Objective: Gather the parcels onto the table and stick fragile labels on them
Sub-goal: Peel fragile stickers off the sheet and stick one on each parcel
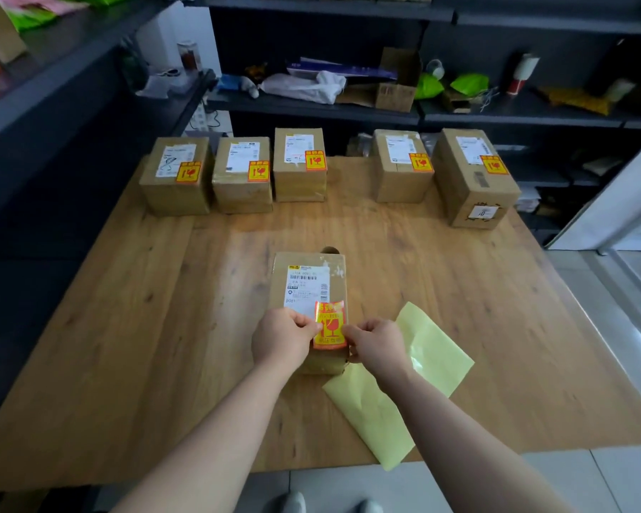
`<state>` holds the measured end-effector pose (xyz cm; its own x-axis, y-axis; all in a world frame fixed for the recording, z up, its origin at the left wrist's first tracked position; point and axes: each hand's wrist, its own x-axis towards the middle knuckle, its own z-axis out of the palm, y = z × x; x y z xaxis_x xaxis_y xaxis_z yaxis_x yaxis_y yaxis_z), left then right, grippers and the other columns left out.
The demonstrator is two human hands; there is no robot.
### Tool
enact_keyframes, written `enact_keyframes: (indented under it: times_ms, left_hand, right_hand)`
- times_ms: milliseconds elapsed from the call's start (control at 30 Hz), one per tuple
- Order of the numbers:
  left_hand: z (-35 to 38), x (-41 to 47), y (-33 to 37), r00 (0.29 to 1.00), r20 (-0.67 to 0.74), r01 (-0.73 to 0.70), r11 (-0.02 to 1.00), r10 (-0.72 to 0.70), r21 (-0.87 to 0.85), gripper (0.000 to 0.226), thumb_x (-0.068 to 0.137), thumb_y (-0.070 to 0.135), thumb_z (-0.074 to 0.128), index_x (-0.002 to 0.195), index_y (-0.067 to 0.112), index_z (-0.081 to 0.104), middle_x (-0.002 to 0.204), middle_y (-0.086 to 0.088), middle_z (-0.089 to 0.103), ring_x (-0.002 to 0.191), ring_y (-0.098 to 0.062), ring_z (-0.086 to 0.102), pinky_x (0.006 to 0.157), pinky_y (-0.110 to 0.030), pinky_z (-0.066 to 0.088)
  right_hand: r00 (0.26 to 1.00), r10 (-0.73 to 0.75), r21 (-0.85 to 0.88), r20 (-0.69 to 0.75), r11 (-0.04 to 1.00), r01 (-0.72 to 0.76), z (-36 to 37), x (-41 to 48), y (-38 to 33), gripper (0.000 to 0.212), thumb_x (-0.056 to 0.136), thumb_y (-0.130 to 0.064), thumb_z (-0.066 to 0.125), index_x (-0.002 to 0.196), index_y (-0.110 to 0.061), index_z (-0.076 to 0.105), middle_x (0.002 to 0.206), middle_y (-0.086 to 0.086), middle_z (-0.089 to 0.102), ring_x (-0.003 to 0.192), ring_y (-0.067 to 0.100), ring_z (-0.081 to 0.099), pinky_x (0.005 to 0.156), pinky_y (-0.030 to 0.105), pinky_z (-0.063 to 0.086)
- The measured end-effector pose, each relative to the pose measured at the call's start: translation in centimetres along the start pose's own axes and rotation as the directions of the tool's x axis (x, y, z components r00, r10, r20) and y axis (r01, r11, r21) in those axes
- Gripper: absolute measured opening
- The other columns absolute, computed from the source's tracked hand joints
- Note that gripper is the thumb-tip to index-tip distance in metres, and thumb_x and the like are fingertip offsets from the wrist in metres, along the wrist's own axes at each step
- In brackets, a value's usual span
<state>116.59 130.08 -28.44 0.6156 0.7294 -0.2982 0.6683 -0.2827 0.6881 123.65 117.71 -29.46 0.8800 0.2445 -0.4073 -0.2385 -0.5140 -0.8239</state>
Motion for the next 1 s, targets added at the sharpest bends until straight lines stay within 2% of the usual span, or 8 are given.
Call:
enact_keyframes:
  times_ms: [267,500,700,1000]
  left_hand:
    - [-0.08,0.29,0.03,0.999,0.021,-0.044,0.996,0.042,0.083,0.018,0.078,0.043,0.072,0.076,0.025,0.071,0.074,0.011,0.065,0.072,-0.013,0.061,0.056,-0.023,0.04]
    - [0.02,0.62,0.01,0.999,0.026,-0.051,0.992,0.048,0.115,0.019,0.077,0.044,0.073,0.071,0.026,0.068,0.071,0.012,0.062,0.068,-0.012,0.059,0.054,-0.023,0.037]
    - [0.08,0.85,-0.19,0.998,0.031,-0.067,0.989,0.063,0.13,0.021,0.076,0.046,0.074,0.076,0.025,0.073,0.074,0.012,0.067,0.068,-0.01,0.059,0.051,-0.022,0.035]
    - [0.19,0.92,-0.31,0.998,0.028,-0.067,0.989,0.064,0.134,0.021,0.074,0.046,0.075,0.073,0.025,0.072,0.074,0.011,0.068,0.069,-0.011,0.061,0.053,-0.022,0.038]
  right_hand:
    - [1.0,0.025,-0.004,-0.018,1.0,-0.025,0.3,-0.22,0.25,0.024,0.08,-0.014,0.062,0.058,-0.007,0.056,0.047,0.001,0.057,0.046,0.017,0.06,0.066,0.049,0.058]
    - [0.999,0.031,0.002,-0.03,1.0,-0.031,0.46,-0.4,0.32,0.021,0.081,-0.014,0.063,0.069,0.002,0.063,0.051,0.005,0.06,0.049,0.017,0.06,0.067,0.049,0.058]
    - [0.998,0.056,0.022,-0.029,0.998,-0.056,0.46,-0.39,0.13,0.023,0.082,-0.011,0.063,0.06,-0.005,0.059,0.049,0.003,0.058,0.042,0.014,0.058,0.065,0.048,0.059]
    - [0.997,0.074,0.043,-0.021,0.996,-0.073,0.45,-0.34,0.01,0.021,0.079,-0.008,0.062,0.059,-0.003,0.06,0.046,0.003,0.056,0.039,0.013,0.055,0.063,0.048,0.059]
